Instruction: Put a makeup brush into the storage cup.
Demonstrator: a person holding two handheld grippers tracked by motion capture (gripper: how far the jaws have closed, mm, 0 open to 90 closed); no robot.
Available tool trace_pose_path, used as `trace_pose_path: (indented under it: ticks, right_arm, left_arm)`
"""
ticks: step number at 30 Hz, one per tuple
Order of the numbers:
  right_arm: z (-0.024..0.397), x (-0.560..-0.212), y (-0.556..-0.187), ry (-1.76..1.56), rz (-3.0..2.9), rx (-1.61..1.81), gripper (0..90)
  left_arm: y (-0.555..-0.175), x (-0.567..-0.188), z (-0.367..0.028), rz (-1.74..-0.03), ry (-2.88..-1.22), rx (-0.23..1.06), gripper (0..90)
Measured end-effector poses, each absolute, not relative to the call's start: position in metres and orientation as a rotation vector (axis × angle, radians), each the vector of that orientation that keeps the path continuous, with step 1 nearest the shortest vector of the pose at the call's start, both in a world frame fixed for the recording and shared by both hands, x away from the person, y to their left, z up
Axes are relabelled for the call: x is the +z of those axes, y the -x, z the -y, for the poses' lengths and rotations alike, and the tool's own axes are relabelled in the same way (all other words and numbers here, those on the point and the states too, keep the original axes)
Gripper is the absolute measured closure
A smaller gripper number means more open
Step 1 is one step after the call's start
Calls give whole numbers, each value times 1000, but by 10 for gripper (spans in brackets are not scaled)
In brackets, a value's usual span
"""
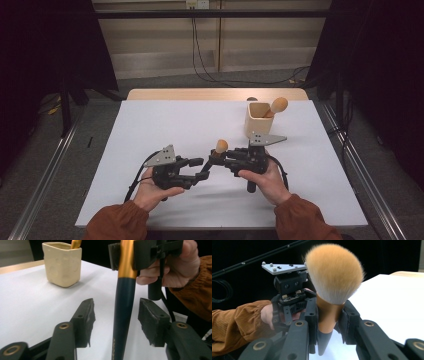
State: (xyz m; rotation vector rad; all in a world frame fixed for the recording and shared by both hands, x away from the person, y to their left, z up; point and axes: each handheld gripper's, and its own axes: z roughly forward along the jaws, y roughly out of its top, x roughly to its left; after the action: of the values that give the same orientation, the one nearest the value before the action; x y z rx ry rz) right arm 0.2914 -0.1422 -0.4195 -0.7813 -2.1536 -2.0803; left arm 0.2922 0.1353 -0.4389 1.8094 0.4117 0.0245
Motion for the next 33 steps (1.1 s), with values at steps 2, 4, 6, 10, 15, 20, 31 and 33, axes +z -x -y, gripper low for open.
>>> trace_pose_path:
  ticks: [2, 4, 6, 10, 15, 20, 31, 33]
  right_arm:
    - [144, -419, -291, 787, 2160, -2080, 719]
    - [145, -418, -291, 792, 2161, -2090, 718]
    - [147, -418, -290, 794, 2170, -2097, 718]
    - [150, -416, -290, 797, 2180, -2110, 718]
    - [152, -416, -290, 804, 2193, -2103, 718]
    - [155, -415, -290, 804, 2208, -2090, 719]
    - [168, -412, -290, 860, 2221, -2069, 719]
    - [170, -411, -290, 867, 2230, -2061, 719]
  left_arm:
    - [-292, -439, -136, -424, -1805, 33, 411]
    - [-292, -438, -138, -430, -1808, 37, 392]
    - [-292, -437, -140, -444, -1813, 41, 345]
    - [-292, -435, -143, -459, -1818, 55, 264]
    - [-292, -435, -145, -480, -1831, 80, 182]
    - [-291, -433, -147, -504, -1848, 108, 111]
    - [-291, -426, -164, -542, -1853, 173, 37]
    - [-289, -424, -168, -550, -1838, 186, 35]
